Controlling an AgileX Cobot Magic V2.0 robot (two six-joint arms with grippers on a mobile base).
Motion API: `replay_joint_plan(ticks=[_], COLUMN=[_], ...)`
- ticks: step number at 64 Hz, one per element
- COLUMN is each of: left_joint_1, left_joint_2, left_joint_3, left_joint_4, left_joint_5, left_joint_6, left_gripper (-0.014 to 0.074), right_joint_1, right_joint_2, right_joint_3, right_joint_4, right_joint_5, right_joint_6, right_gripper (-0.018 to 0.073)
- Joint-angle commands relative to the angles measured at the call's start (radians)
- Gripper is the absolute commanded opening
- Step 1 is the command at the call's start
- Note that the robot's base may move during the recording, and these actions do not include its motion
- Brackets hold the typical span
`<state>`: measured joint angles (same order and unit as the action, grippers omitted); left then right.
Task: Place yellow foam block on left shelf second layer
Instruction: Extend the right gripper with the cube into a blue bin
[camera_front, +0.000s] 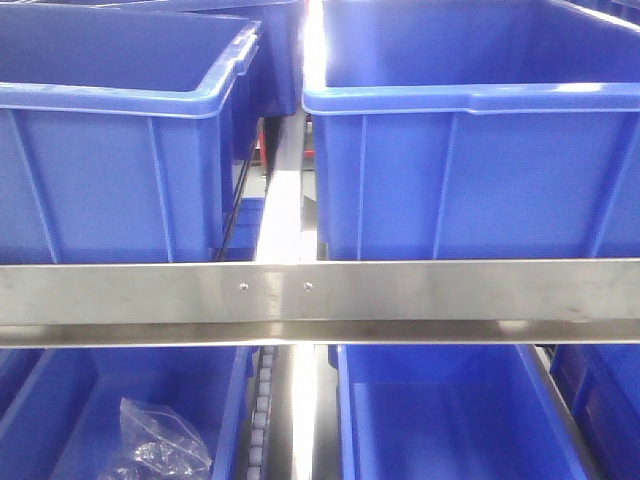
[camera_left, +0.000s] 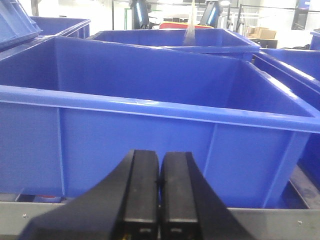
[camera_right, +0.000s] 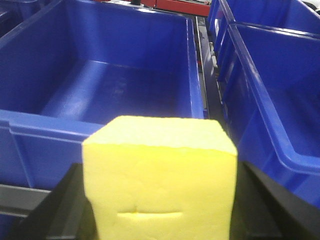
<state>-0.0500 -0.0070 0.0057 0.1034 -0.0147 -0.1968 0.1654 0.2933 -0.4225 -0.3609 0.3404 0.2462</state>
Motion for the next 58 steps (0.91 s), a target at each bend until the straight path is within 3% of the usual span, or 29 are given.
replay_joint_plan(ticks=[1,20,25,46,58], left_joint_1=[0.003,0.003,0.003,0.003,0.003], left_joint_2=[-0.015,-0.015,-0.015,-0.015,-0.015], left_joint_3=[0.025,0.025,0.025,0.025,0.025], left_joint_4=[-0.004,-0.004,-0.004,-0.004,-0.004], left_joint_5=[-0.090,-0.090,-0.090,-0.090,-0.090], left_joint_6=[-0.005,-0.005,-0.005,-0.005,-0.005], left_gripper=[0.0136,0.0136,0.0136,0.0136,0.0136], right_joint_1=[-0.003,-0.003,-0.003,-0.003,-0.003], right_joint_2=[0.013,0.083,0.147,0.558,0.765], right_joint_3=[-0.028,-0.028,-0.029,-0.040,-0.161], right_joint_4=[-0.021,0.114,0.104,0.104,0.105], right_joint_5=[-0.115,-0.169,-0.242,-0.766,-0.831], right_joint_6=[-0.005,0.015,0.014,0.014,0.014], right_gripper=[0.0412,0.0412,0.0412,0.0412,0.0415])
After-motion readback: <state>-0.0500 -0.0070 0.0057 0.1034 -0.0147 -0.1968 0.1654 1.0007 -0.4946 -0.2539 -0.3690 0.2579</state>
